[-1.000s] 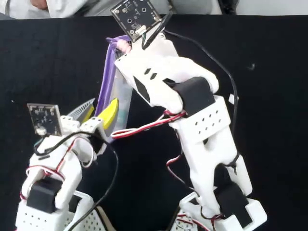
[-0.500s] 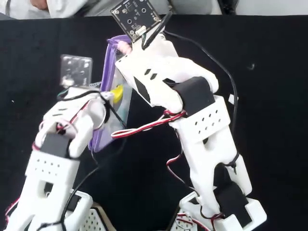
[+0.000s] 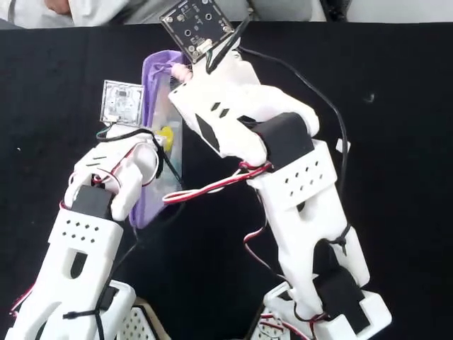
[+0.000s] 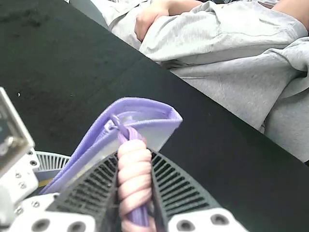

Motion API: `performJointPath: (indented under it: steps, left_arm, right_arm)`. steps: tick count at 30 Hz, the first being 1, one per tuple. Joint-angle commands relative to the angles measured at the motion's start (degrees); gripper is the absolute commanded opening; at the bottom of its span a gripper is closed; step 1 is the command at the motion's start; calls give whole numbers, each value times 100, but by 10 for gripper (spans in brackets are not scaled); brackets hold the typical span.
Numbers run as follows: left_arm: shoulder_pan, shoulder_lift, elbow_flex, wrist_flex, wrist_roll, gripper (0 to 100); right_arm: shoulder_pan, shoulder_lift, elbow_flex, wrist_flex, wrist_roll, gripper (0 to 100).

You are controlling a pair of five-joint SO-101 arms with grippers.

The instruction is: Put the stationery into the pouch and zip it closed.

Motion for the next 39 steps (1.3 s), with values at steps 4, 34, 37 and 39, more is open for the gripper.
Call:
performJointPath:
  steps: [4,34,37,39]
  left_arm:
    - [347,-299,-31,554,-308,29]
    - [778,-5152,-66,2892,-1073,28]
    - [778,-5327,-259,2901,-835,28]
    - [778,-5407,-444,2901,-703,28]
  right_arm:
    - [457,-303,-312,-44,79,11]
    - [1644,-295,1218,-492,519,11]
    - [1697,-295,1596,-888,510,11]
    - [1705,-295,1859,-1125,510,11]
